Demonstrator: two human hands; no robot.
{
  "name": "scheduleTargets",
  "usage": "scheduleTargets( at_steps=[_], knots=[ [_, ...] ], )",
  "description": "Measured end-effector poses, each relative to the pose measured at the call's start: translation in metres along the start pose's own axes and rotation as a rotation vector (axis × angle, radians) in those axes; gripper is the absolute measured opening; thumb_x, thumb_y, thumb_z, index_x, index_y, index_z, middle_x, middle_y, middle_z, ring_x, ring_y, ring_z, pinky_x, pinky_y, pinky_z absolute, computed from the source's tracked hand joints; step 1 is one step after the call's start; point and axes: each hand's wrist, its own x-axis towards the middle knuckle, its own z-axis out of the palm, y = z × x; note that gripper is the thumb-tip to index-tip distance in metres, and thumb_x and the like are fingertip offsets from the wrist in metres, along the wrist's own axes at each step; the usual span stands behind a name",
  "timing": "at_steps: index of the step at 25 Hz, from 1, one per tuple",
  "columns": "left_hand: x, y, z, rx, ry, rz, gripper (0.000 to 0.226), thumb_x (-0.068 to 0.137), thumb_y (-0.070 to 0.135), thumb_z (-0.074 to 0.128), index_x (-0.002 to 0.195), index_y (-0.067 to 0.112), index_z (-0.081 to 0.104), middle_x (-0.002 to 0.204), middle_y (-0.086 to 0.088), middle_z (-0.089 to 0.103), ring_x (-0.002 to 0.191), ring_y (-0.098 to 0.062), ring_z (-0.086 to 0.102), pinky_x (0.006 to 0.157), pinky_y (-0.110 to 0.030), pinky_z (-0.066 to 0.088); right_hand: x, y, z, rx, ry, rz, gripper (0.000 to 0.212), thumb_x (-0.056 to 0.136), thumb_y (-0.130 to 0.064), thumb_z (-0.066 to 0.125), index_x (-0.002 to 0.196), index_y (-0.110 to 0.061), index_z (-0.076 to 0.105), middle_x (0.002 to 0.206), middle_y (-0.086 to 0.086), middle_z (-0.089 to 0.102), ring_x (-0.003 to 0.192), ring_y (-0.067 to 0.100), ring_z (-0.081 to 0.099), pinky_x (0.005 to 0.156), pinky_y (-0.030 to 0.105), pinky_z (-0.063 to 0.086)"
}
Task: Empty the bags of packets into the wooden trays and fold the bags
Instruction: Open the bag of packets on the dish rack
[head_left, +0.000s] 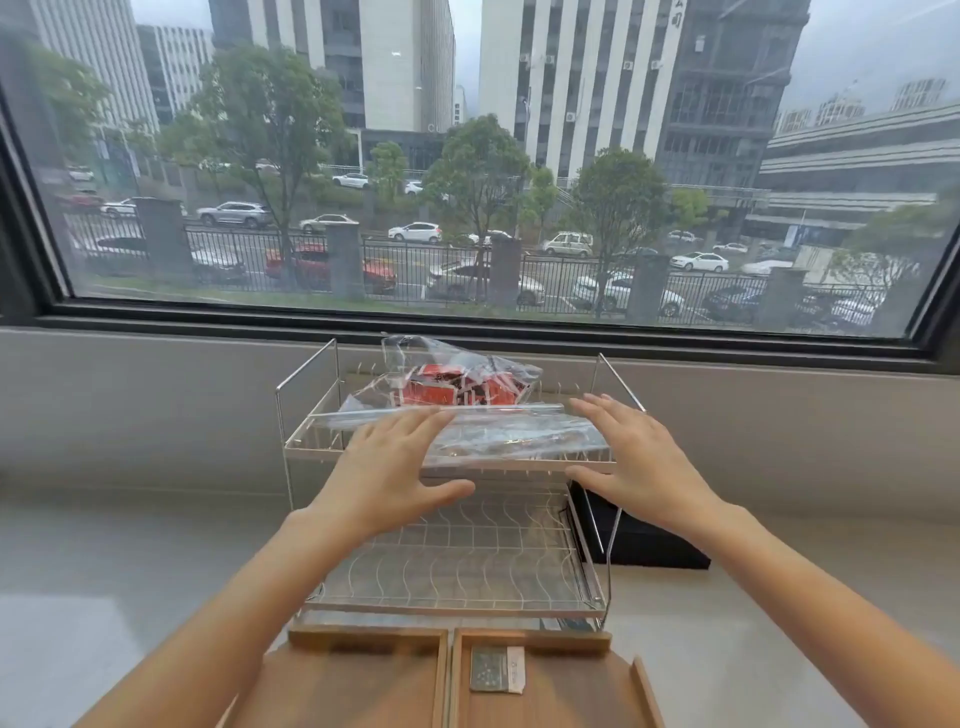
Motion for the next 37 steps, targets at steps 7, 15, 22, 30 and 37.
scheduleTargets(
  at_steps=[7,15,22,30,37],
  knots=[
    [0.008,-0.015,0.024,0.071,0.107,-0.033,0.051,0.087,0.027,0.05,0.135,0.025,0.035,0.14,0.004,0.04,0.13,-0.017,0.034,0.103,-0.034,0.026,0.016,0.007,0.025,0.08,0.13,0.069,0.034,0.087,-0.015,0.056,0.12,-0.018,0.057,0.133,0.0,0.053,0.125,0.018,0.045,0.105,0.034,0.032],
    [0.007,-0.023,0.034,0.029,0.203,-0.101,0.026,0.093,0.023,0.041,0.114,0.02,0.056,0.114,0.002,0.058,0.11,-0.019,0.05,0.09,-0.033,0.035,0.023,0.012,0.038,0.042,0.134,0.096,0.028,0.091,-0.015,0.049,0.118,-0.015,0.057,0.12,0.003,0.058,0.111,0.021,0.049,0.091,0.035,0.042],
    [0.037,-0.024,0.009,-0.049,0.313,-0.107,0.015,0.092,0.011,0.042,0.099,0.009,0.055,0.095,-0.007,0.065,0.087,-0.031,0.059,0.062,-0.031,0.033,0.044,0.006,0.019,0.134,0.169,0.084,0.024,0.096,-0.019,0.038,0.111,-0.01,0.054,0.105,0.007,0.057,0.098,0.024,0.049,0.077,0.039,0.047],
    [0.092,-0.022,-0.028,-0.096,0.373,-0.132,0.022,0.091,0.012,0.043,0.11,0.012,0.055,0.112,-0.007,0.065,0.1,-0.031,0.059,0.072,-0.036,0.042,0.088,0.009,-0.016,0.324,0.3,0.122,0.021,0.094,-0.018,0.045,0.102,-0.005,0.06,0.091,0.005,0.058,0.092,0.027,0.056,0.073,0.03,0.037],
    [0.121,-0.011,-0.071,-0.132,0.461,-0.058,0.023,0.093,0.014,0.04,0.107,0.011,0.058,0.101,-0.009,0.069,0.089,-0.03,0.061,0.064,-0.03,0.036,0.115,0.013,-0.055,0.412,0.397,0.126,0.023,0.093,-0.021,0.049,0.098,-0.003,0.062,0.096,0.014,0.067,0.091,0.028,0.061,0.074,0.029,0.041]
  ],
)
